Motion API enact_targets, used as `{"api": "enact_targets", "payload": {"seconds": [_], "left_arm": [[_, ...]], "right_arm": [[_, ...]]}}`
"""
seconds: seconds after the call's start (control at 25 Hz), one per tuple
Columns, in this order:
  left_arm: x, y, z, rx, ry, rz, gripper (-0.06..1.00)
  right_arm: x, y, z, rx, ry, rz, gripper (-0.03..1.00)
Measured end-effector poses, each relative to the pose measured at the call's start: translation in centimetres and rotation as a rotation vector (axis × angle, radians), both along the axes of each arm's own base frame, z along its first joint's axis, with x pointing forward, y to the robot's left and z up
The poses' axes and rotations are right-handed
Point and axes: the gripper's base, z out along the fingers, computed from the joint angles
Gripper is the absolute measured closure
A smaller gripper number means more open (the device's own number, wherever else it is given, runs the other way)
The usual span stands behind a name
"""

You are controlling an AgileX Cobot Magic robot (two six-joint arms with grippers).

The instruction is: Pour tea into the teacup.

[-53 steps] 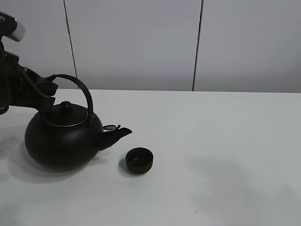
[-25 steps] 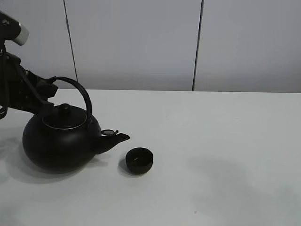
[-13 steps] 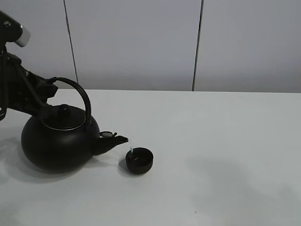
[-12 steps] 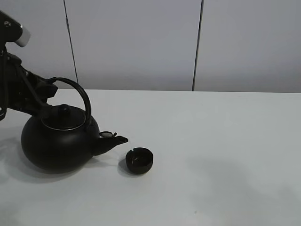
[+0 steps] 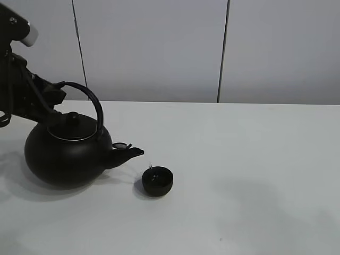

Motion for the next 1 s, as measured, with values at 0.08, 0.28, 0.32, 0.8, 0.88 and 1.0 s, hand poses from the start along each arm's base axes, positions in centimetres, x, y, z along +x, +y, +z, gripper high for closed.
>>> {"api": "enact_targets", "payload": {"seconds": [0.08,0.28,0.32,0.8,0.88,1.0], "left_arm": [[0.01,0.00,0.01,0.001,-0.001,0.000,0.80],[0.00,-0.02,0.00,0.004,-0.001,-0.004,0.80],[-0.01,-0.02,0.00,0.005,-0.001,-0.005,0.80],[-0.15,-0.41,-0.01,0.037,-0.015,-0.036,0.80],[-0.17,-0.46,-0.02,0.039,-0.014,-0.039,0.81],[-0.17,-0.46,-0.02,0.039,-0.014,-0.039,0.81]], "right_arm": [[0.00,0.00,0.00,0.000,0.000,0.000,0.51],[0.00,0.00,-0.01,0.000,0.001,0.000,0.51],[0.00,0.00,-0.01,0.000,0.001,0.000,0.51],[0.00,0.00,-0.01,0.000,0.001,0.000,0.51],[0.00,0.00,-0.01,0.000,0.001,0.000,0.51],[0.00,0.00,-0.01,0.000,0.001,0.000,0.51]]}}
